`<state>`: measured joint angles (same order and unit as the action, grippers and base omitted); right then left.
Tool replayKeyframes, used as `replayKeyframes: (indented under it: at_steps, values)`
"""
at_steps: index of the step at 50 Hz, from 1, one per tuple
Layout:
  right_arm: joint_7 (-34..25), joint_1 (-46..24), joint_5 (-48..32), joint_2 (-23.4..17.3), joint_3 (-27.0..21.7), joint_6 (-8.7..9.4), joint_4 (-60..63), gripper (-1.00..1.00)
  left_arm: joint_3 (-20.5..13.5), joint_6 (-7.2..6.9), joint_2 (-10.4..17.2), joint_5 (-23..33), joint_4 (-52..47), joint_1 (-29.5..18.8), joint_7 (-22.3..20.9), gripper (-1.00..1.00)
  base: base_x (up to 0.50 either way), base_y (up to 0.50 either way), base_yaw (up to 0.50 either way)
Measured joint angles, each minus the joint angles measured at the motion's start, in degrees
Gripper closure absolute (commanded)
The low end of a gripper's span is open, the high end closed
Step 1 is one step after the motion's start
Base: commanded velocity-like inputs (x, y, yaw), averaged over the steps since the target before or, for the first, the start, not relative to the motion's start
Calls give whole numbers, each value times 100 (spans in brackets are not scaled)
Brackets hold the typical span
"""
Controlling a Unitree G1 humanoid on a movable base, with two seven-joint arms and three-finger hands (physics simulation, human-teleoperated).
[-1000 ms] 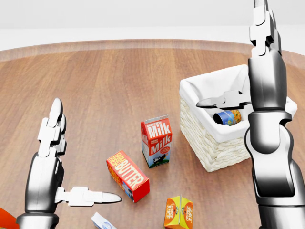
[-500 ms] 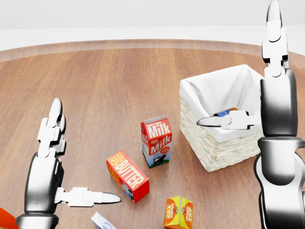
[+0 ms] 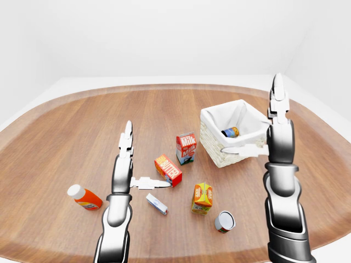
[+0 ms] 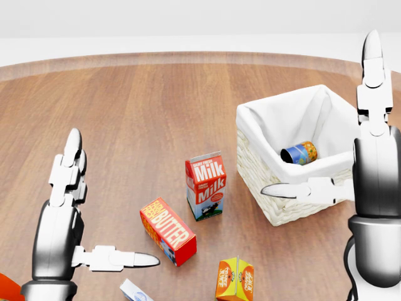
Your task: Pick up the alphabet soup and the tomato sauce, and put them in the basket.
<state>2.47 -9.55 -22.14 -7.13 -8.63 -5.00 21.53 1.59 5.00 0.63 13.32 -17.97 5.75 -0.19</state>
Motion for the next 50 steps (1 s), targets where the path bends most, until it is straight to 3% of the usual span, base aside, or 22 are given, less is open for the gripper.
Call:
replayKeyframes:
  at_steps: [50]
  values:
    - [-649,2325,388,727,-20,0,941,-100,0,0,0,8,-18,26,7,-100,0,0,0]
